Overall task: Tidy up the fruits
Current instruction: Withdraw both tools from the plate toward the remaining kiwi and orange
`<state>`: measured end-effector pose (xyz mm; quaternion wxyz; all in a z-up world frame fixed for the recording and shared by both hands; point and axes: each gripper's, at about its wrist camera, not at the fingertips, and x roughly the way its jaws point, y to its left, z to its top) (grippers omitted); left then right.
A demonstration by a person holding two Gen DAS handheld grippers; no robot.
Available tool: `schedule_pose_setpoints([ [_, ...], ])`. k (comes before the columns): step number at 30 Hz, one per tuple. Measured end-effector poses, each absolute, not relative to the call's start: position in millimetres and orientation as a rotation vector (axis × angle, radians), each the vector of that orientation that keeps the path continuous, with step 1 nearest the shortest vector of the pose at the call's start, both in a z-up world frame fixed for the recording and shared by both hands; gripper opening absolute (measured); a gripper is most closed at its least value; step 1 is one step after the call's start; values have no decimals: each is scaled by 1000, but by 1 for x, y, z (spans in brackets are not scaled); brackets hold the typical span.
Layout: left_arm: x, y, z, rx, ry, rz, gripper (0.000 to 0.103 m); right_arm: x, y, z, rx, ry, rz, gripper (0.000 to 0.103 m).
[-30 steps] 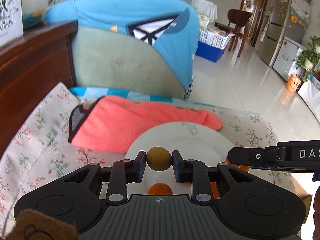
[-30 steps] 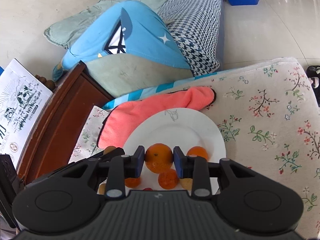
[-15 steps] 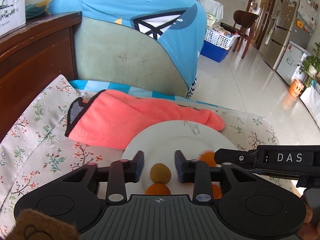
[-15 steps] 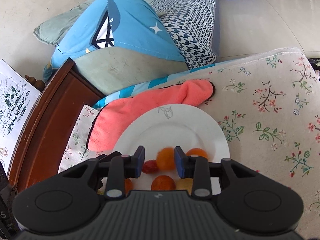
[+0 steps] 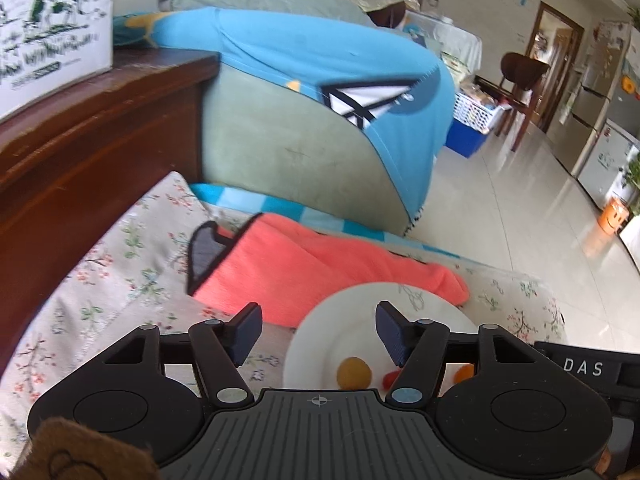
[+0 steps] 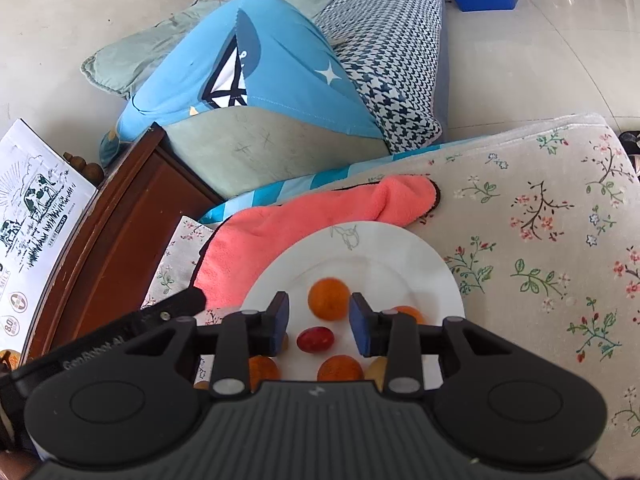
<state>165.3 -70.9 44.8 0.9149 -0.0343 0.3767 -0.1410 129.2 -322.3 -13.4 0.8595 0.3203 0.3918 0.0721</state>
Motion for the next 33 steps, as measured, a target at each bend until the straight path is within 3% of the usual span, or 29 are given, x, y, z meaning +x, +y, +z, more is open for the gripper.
schedule_pose_setpoints([
  [10,144,-43,57,-20,766,-243,73,108,-305,2,586,800,184,37],
  [33,129,0,27,67,878,-182,74,47,-253,-3,458,870,297,38],
])
